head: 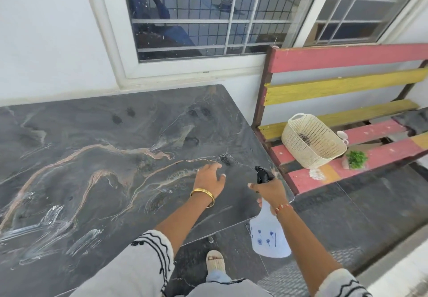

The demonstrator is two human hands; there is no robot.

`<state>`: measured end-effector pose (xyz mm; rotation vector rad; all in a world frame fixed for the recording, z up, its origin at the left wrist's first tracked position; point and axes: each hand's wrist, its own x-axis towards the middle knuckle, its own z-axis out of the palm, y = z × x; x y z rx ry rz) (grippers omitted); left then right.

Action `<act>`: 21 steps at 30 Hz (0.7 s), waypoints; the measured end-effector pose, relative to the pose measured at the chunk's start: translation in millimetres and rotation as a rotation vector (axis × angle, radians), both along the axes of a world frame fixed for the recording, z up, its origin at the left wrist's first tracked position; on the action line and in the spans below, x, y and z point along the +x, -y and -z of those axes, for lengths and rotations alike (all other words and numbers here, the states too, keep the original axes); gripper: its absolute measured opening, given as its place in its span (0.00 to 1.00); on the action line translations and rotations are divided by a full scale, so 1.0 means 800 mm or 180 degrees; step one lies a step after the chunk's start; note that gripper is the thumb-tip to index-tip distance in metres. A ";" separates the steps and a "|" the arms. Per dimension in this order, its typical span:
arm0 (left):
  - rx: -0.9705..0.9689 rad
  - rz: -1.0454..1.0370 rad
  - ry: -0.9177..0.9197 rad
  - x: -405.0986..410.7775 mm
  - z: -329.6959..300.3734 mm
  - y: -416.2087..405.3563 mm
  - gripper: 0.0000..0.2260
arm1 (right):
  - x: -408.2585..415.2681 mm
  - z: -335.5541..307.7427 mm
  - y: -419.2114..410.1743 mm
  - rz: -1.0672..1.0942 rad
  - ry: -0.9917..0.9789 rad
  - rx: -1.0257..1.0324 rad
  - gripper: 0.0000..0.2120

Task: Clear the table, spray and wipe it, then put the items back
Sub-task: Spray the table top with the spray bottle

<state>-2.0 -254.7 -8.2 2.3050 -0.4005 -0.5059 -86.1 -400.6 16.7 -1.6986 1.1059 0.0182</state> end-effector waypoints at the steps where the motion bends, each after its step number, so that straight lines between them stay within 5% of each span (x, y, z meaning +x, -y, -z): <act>1: -0.0001 0.0035 0.0021 -0.001 0.000 0.000 0.17 | -0.003 -0.002 0.002 0.0150 0.0006 0.0068 0.11; 11: -0.0127 0.0222 0.0030 -0.019 -0.003 -0.003 0.17 | -0.022 -0.012 -0.012 0.0572 0.0190 0.0169 0.09; 21: -0.0105 0.0031 0.0125 -0.038 0.006 -0.067 0.17 | -0.023 0.000 -0.075 -0.0055 0.0032 0.0138 0.07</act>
